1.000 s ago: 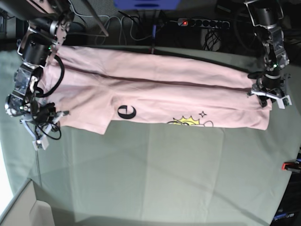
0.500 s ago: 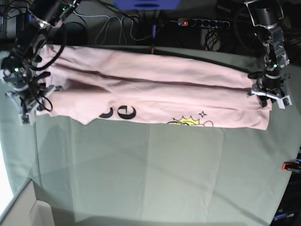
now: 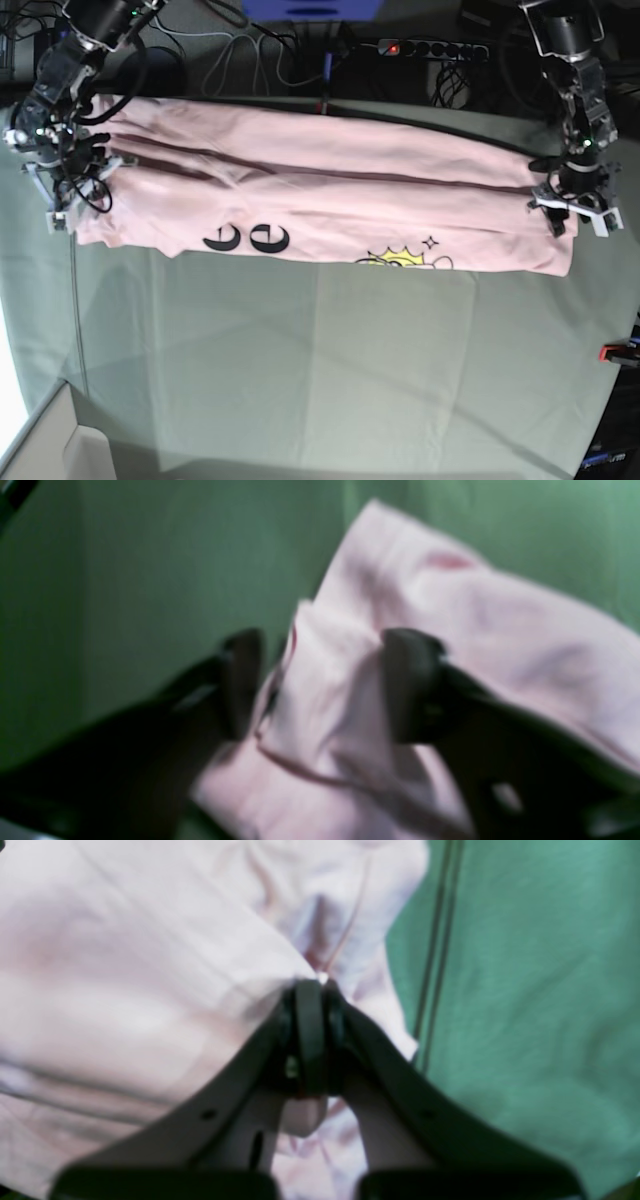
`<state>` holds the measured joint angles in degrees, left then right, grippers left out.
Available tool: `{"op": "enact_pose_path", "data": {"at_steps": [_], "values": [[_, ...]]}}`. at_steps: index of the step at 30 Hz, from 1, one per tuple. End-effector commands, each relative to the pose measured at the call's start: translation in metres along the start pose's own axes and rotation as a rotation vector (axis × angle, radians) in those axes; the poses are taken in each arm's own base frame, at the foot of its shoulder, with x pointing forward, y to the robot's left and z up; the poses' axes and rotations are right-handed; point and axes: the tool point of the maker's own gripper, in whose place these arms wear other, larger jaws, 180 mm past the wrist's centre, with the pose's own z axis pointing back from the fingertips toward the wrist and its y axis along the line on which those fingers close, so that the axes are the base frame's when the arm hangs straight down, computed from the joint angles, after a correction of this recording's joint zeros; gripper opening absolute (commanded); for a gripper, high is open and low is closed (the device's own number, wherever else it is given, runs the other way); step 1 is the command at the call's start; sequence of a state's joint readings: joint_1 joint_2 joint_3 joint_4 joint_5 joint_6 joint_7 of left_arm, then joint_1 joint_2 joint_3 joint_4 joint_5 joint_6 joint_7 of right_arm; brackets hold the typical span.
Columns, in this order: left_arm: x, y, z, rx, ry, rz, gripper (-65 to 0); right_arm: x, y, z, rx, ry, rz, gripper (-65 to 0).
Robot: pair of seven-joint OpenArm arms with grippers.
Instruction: Layout the t-shirt on the table in an organized manner, then fold the t-shirt properly
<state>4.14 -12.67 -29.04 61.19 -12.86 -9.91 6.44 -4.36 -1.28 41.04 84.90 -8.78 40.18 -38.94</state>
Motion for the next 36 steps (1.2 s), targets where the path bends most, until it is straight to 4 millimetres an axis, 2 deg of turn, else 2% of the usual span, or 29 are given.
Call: {"op": "enact_pose_path", "data": {"at_steps": [1, 4, 6, 11, 20, 22, 24, 29, 30, 32, 36], "values": [[0.024, 0.002, 0.0, -0.003, -0.068, -0.014, -17.2, 0.007, -0.003, 0.003, -0.008, -0.029, 0.001, -57.1], [0.033, 0.001, 0.006, -0.011, -0.095, -0.03, -6.9, -0.001, -0.002, 0.004, -0.006, -0.014, 0.001, -49.6], [0.037, -0.001, 0.009, -0.016, -0.107, -0.038, -3.1, -0.003, -0.002, 0.005, -0.008, -0.01, 0.002, -45.8], [0.037, 0.001, 0.009, -0.012, -0.108, -0.038, -3.1, -0.005, -0.005, 0.006, -0.014, -0.007, -0.001, -43.9], [-0.007, 0.013, 0.003, 0.014, 0.005, -0.025, -3.1, -0.007, -0.005, 0.006, -0.014, 0.002, -0.001, -43.9], [-0.013, 0.005, -0.002, -0.005, 0.027, -0.032, -3.1, -0.007, -0.005, 0.006, -0.015, 0.002, 0.0, -43.9], [-0.02, 0.006, -0.006, -0.011, 0.056, -0.052, -3.1, -0.006, -0.005, 0.006, -0.014, -0.001, 0.003, -43.9], [-0.039, -0.003, -0.007, -0.045, 0.112, -0.09, -3.9, -0.005, -0.006, 0.006, -0.016, -0.003, 0.003, -43.9], [-0.039, -0.003, -0.007, -0.047, 0.113, -0.092, -6.1, -0.005, -0.005, 0.006, -0.015, -0.003, 0.004, -43.9], [-0.04, -0.005, -0.007, -0.049, 0.114, -0.09, -14.8, -0.005, -0.006, 0.006, -0.016, -0.004, 0.003, -43.9], [-0.039, -0.003, -0.007, -0.044, 0.11, -0.084, -43.8, -0.003, -0.007, 0.006, -0.018, -0.007, 0.003, -43.9]]}}
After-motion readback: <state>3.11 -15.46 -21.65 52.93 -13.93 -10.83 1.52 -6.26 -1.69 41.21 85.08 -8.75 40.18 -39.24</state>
